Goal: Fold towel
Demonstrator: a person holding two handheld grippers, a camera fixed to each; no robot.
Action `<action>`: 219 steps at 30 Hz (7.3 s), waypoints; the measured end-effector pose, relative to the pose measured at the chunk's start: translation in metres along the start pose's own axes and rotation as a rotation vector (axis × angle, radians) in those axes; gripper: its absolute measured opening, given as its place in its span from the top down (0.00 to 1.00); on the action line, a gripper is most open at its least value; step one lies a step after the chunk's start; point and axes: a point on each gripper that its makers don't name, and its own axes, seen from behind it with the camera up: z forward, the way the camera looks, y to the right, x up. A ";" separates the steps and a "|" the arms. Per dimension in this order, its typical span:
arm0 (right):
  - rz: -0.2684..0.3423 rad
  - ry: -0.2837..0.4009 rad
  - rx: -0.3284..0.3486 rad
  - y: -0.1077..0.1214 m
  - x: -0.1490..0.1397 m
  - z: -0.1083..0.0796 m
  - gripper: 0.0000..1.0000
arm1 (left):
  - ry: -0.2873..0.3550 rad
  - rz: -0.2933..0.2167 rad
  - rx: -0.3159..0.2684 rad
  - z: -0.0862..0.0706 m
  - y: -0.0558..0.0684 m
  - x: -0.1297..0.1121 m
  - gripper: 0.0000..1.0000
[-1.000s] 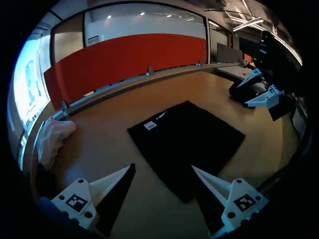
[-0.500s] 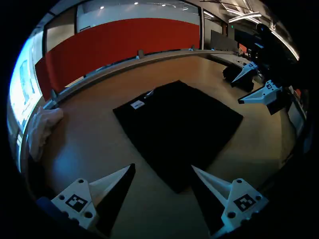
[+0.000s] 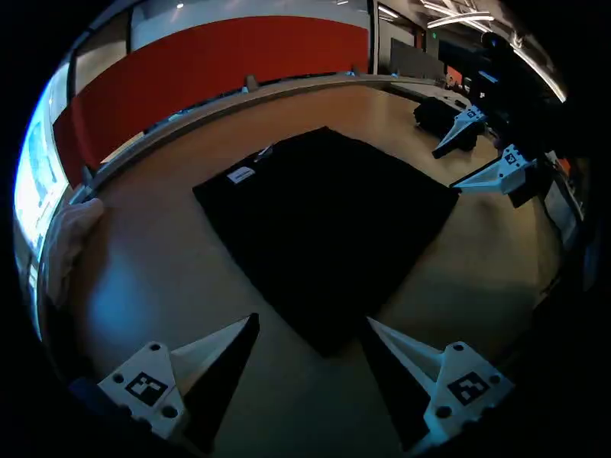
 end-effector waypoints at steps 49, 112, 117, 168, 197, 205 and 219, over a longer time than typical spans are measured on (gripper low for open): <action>0.082 -0.065 0.089 -0.025 -0.025 0.005 0.46 | -0.075 -0.038 -0.015 0.005 0.012 -0.015 0.24; 0.069 0.110 0.072 -0.015 0.083 -0.096 0.87 | 0.014 -0.209 0.054 -0.101 0.015 0.080 0.89; 0.069 0.117 0.075 -0.015 0.088 -0.107 0.87 | 0.021 -0.211 0.054 -0.112 0.019 0.086 0.89; 0.063 0.059 0.096 -0.015 0.072 -0.104 0.87 | 0.030 -0.230 0.041 -0.105 0.019 0.098 0.90; 0.118 -0.055 0.089 0.026 0.050 -0.021 0.86 | -0.022 -0.193 0.050 -0.015 -0.018 0.090 0.90; 0.143 -0.081 0.067 0.037 0.038 0.003 0.68 | -0.037 -0.181 0.083 0.013 -0.029 0.077 0.89; 0.114 -0.096 0.003 0.057 0.030 0.022 0.40 | -0.060 -0.171 0.133 0.033 -0.045 0.071 0.67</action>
